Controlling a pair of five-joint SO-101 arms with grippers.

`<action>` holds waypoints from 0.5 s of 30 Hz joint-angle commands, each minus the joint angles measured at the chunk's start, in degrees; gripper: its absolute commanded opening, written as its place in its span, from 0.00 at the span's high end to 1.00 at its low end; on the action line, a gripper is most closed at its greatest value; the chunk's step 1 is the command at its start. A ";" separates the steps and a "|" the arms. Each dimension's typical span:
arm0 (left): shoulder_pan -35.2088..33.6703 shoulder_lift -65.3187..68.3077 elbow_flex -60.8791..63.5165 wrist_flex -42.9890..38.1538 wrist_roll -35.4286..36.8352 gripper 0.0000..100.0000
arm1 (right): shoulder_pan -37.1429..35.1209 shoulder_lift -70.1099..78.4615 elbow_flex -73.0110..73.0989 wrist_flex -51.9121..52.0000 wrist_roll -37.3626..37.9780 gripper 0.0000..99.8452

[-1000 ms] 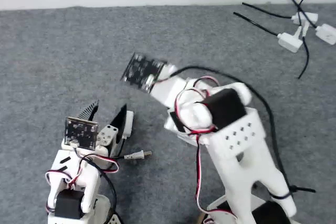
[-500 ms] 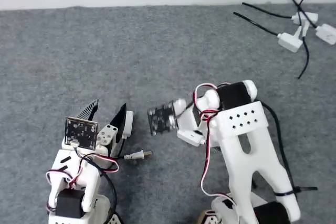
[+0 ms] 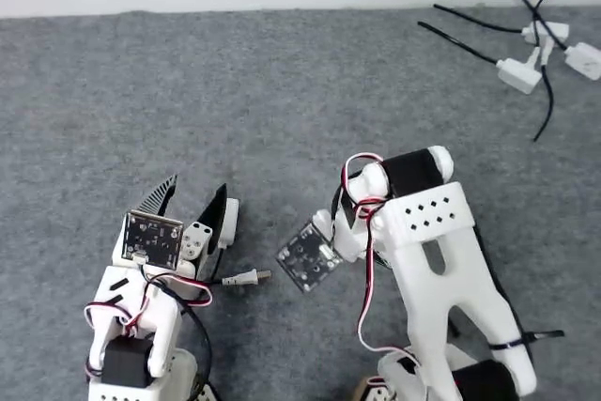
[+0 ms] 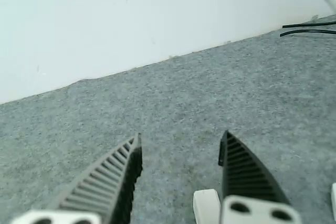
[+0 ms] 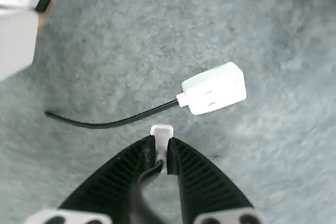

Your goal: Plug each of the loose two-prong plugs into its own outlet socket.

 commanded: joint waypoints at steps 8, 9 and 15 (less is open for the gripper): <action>-0.26 -0.97 -0.22 -2.02 -0.79 0.76 | -0.57 7.96 -0.70 -10.59 7.56 0.99; -0.26 -0.97 -0.22 -2.02 -0.88 0.76 | -0.75 9.19 -0.70 -11.21 7.74 0.99; -0.26 -0.97 -0.04 -2.02 -0.88 0.76 | -2.42 15.34 -3.25 -11.82 7.47 0.99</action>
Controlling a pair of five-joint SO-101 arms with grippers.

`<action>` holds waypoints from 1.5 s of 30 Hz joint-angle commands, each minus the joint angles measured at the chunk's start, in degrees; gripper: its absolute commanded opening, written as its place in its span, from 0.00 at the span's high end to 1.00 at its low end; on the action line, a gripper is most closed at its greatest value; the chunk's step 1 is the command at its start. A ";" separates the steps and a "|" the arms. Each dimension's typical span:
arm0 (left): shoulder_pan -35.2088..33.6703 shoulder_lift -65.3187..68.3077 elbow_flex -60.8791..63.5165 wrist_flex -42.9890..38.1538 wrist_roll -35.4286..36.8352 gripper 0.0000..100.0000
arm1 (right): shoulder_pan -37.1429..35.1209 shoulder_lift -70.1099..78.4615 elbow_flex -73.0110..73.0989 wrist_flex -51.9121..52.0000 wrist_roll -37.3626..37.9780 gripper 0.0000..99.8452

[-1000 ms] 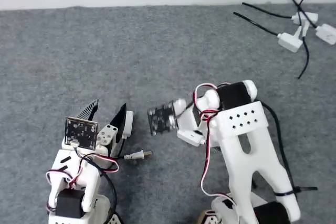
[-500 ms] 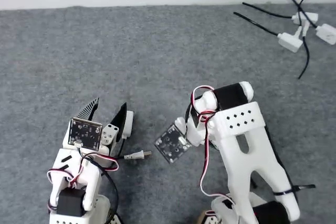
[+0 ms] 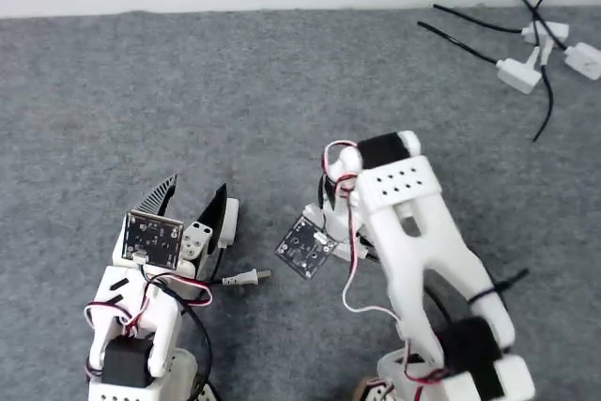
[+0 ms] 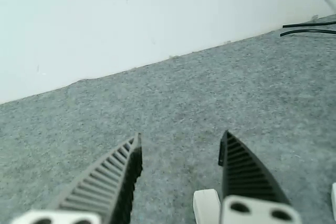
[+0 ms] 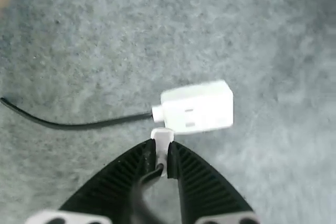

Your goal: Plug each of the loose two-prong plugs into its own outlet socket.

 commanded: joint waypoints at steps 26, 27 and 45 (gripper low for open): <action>-0.18 -0.70 0.13 -2.81 -0.88 0.76 | -9.10 3.65 -8.26 0.75 -4.92 0.99; -0.18 -0.70 0.66 -3.34 -0.88 0.76 | -9.36 3.65 -8.26 0.84 -5.01 0.99; -0.18 -0.79 1.19 -4.22 -0.88 0.76 | -8.40 9.80 -7.56 -4.35 -6.77 0.99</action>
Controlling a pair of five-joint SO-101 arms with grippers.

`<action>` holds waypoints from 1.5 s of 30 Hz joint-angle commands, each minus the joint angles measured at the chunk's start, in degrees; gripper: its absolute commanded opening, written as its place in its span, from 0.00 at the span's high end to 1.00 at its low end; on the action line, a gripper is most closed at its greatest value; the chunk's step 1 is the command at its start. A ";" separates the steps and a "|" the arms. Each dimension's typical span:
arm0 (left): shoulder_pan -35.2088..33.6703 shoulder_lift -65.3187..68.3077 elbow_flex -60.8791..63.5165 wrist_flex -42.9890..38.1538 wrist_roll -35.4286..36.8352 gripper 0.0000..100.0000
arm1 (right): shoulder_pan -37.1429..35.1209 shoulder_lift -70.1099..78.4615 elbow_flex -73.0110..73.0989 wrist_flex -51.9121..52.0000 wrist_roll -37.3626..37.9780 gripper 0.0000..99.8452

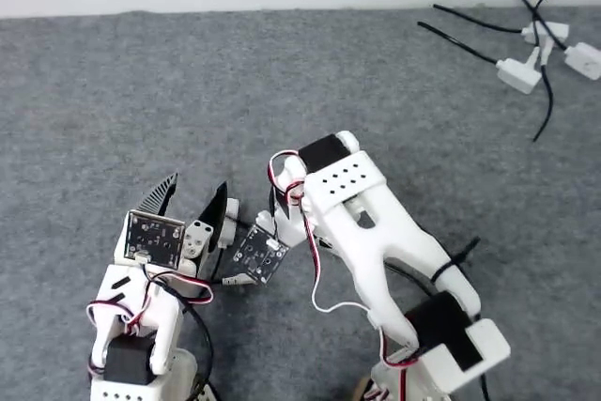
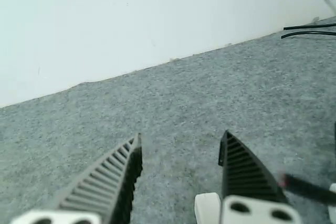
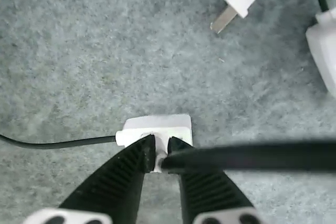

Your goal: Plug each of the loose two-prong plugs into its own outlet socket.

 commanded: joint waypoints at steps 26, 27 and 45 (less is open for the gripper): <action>-0.18 -0.79 -0.40 -1.93 -0.53 0.76 | 1.36 -8.84 -1.58 0.04 -8.35 0.99; -0.26 -0.79 -0.40 -1.93 -0.53 0.76 | 0.92 -10.33 -1.76 1.27 -8.70 0.99; -0.18 -0.79 -0.40 -1.85 -0.09 0.76 | -10.68 -32.57 -6.07 6.64 -32.88 0.99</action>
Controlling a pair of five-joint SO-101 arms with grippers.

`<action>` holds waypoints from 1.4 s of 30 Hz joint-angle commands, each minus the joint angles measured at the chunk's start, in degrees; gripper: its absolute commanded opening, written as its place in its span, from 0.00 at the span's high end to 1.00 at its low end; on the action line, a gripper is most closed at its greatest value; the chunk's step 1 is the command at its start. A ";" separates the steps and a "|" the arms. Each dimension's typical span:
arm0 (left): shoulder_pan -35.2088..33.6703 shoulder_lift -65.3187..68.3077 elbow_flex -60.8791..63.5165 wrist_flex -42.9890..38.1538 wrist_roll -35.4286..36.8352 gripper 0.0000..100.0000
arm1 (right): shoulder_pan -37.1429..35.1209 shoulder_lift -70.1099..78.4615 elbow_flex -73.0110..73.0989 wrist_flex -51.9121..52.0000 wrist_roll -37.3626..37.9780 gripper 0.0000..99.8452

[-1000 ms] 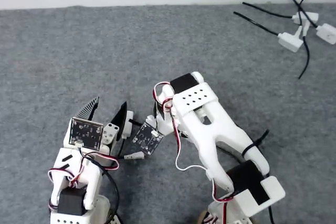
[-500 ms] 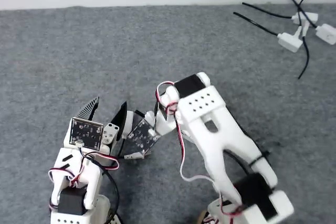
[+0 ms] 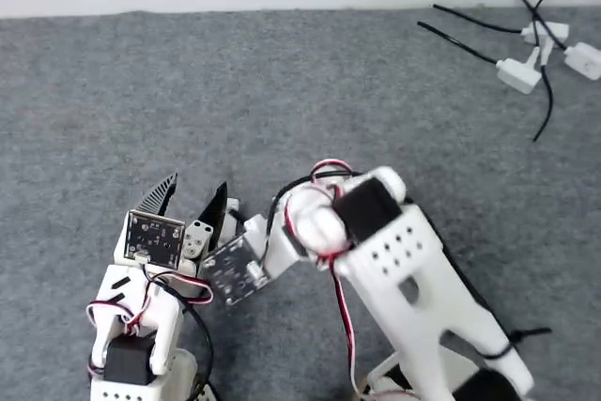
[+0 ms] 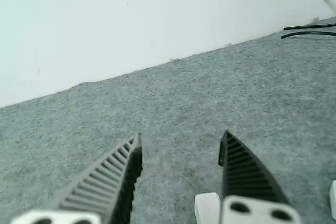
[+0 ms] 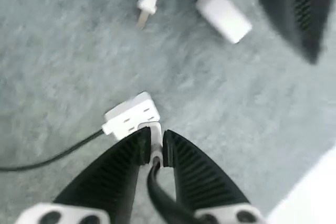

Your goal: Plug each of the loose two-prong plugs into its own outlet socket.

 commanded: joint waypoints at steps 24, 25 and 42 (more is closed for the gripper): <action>15.82 -0.88 -0.84 -0.53 -0.09 0.76 | -17.54 -4.09 -24.53 9.27 -22.95 0.99; 16.00 -0.88 -1.71 0.70 -0.09 0.76 | -17.45 -4.09 -24.53 9.27 -22.95 0.99; 14.33 -0.97 -6.73 7.30 0.00 0.76 | -13.49 -4.09 -23.82 11.74 -22.59 0.99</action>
